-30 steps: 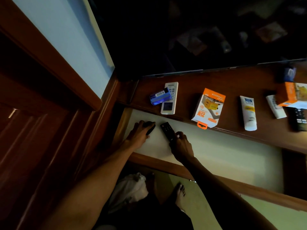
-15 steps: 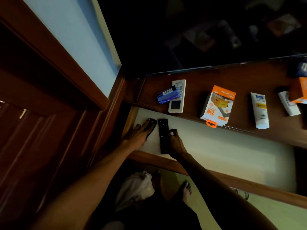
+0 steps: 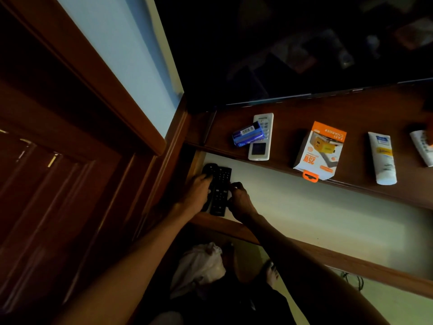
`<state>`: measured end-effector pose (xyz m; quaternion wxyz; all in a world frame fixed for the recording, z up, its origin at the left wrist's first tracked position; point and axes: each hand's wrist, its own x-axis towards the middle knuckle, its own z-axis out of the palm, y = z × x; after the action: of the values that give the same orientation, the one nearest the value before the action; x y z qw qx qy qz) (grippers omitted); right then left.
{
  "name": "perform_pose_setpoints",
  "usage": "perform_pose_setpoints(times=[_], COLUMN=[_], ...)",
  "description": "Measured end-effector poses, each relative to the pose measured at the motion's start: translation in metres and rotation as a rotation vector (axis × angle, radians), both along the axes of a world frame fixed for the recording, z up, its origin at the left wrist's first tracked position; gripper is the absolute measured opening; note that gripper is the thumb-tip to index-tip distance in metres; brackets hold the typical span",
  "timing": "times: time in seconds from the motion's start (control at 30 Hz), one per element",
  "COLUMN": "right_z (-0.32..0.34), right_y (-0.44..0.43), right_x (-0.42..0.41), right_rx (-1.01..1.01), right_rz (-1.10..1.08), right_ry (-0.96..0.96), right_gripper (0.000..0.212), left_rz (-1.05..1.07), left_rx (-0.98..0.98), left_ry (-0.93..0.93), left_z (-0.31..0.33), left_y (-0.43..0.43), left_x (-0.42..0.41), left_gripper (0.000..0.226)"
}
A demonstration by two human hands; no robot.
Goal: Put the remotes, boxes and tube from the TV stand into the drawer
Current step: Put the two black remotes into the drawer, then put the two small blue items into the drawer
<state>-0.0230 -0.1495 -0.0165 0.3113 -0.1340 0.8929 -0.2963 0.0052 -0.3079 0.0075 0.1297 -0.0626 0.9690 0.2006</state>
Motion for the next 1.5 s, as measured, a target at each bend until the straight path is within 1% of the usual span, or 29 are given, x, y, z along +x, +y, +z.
perform_pose_setpoints(times=[0.1,0.23,0.33,0.47,0.6,0.67,0.77,0.8,0.87,0.93,1.0,1.07,1.13,1.2,1.27,1.37,1.5], right_z=[-0.001,-0.002,-0.006,-0.005,-0.001,0.010,0.040,0.049,0.068,0.091,0.113,0.134,0.149,0.162,0.174,0.194,0.214], right_y=[-0.005,-0.009,-0.012,-0.010,-0.003,0.005,0.026,0.036,0.057,0.078,0.100,0.120,0.135,0.148,0.159,0.177,0.211], right_x=[-0.002,0.000,0.003,0.001,0.000,-0.002,-0.007,-0.009,-0.018,-0.028,-0.039,-0.047,-0.054,-0.060,-0.065,-0.074,-0.094], right_rx=[-0.005,-0.006,-0.022,-0.004,0.036,0.042,0.017,0.006,-0.007,-0.013,-0.022,-0.055,-0.068,-0.085,-0.117,-0.146,-0.126], right_rz=[0.012,-0.009,-0.019,0.009,0.099,0.167,0.241,0.241,0.222,0.190,0.138,0.074,0.018,-0.016,-0.035,-0.099,-0.172], right_ry=[-0.004,-0.014,0.014,0.002,-0.038,-0.066,-0.078,-0.062,-0.023,0.013,0.045,0.102,0.147,0.189,0.240,0.275,0.374], right_gripper=[0.068,0.067,0.064,0.057,0.058,0.059,0.069,0.067,0.055,0.047,0.042,0.037,0.032,0.028,0.025,0.025,0.023], left_rz=[0.074,0.113,0.122,0.125,0.120,0.092,0.066,0.061,0.041,0.044,0.050,0.065,0.074,0.066,0.077,0.079,-0.007], left_rx=[0.095,0.198,0.235,0.276,0.298,0.291,0.297,0.296,0.290,0.292,0.253,0.192,0.176,0.199,0.240,0.253,0.250], left_ry=[0.038,0.072,0.097,0.089,0.116,0.175,0.262,0.296,0.373,0.411,0.413,0.335,0.237,0.207,0.216,0.231,0.335], left_z=[0.008,0.022,0.031,0.041,0.051,0.060,0.078,0.085,0.099,0.107,0.109,0.106,0.101,0.096,0.094,0.100,0.122], left_y=[-0.007,-0.016,-0.021,-0.021,-0.019,-0.012,0.006,0.014,0.029,0.045,0.058,0.066,0.070,0.073,0.073,0.077,0.107], left_x=[0.000,0.008,0.012,0.013,0.011,0.007,-0.005,-0.012,-0.030,-0.050,-0.072,-0.092,-0.104,-0.111,-0.114,-0.121,-0.141], left_gripper=[0.053,0.051,0.046,0.045,0.042,0.037,0.032,0.032,0.032,0.034,0.044,0.056,0.062,0.061,0.057,0.055,0.055])
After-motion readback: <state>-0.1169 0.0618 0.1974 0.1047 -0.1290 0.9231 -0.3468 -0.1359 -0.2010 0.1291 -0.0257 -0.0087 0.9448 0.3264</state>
